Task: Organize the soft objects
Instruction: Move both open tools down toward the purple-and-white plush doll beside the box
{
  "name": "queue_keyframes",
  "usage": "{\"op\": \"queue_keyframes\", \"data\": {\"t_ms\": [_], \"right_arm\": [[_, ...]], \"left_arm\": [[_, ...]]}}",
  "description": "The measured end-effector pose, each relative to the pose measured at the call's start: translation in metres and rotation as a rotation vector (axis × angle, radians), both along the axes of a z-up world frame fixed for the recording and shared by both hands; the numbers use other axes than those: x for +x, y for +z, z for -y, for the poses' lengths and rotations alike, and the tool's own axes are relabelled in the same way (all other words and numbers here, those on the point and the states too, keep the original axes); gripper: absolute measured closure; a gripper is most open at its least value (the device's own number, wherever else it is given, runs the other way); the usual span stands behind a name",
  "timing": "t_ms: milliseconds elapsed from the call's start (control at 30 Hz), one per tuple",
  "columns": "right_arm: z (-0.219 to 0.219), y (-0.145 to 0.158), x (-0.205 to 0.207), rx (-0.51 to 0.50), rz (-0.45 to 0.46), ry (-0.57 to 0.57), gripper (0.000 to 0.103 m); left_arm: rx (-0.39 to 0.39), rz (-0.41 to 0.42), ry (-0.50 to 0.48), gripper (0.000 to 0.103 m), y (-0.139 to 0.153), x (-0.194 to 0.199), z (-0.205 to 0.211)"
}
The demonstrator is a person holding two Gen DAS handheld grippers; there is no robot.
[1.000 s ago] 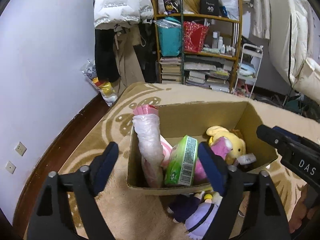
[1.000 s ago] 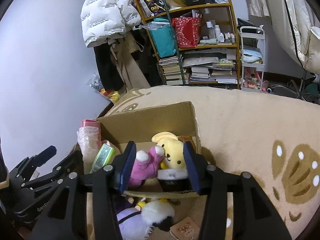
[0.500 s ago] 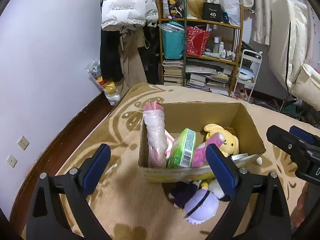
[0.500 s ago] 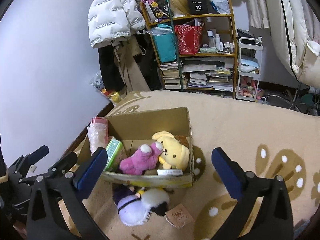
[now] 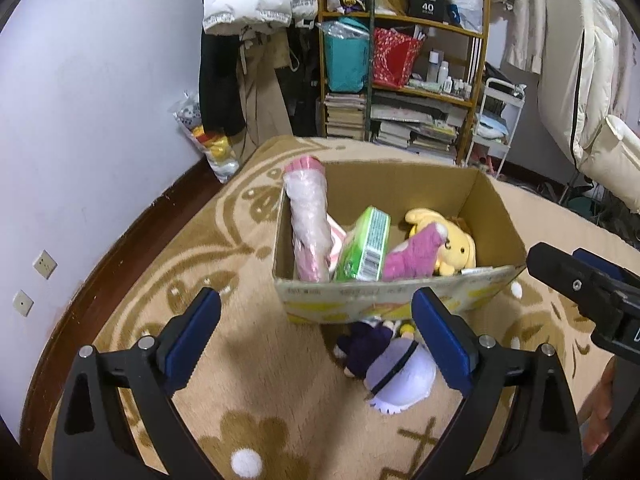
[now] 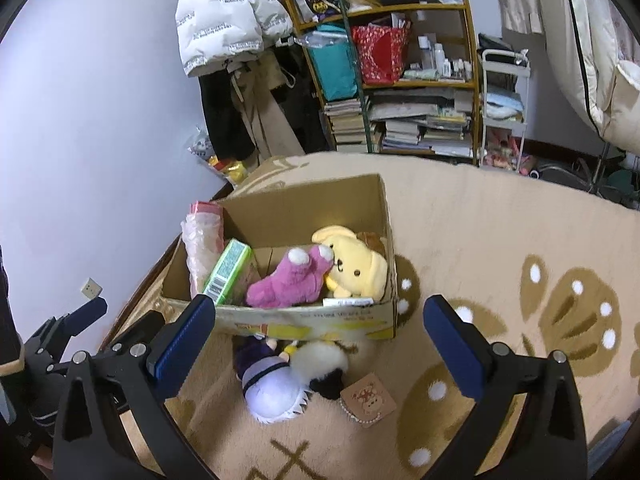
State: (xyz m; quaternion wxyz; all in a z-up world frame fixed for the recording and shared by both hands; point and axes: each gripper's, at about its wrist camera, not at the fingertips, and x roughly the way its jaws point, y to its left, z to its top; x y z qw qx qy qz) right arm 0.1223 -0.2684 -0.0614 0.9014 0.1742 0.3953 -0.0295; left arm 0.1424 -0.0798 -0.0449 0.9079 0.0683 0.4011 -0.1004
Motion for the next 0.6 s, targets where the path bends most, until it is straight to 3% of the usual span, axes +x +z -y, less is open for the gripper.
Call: {"op": "queue_keyframes", "data": {"t_ms": [167,600], "right_arm": [[0.001,-0.017,0.004,0.058,-0.064,-0.002,0.0],[-0.001,-0.05,0.012,0.091,-0.147,-0.001,0.0]], "left_arm": [[0.01,-0.027,0.009,0.008,-0.013,0.002,0.002],[0.034,-0.096,0.016,0.008,-0.043,0.009,0.005]]}}
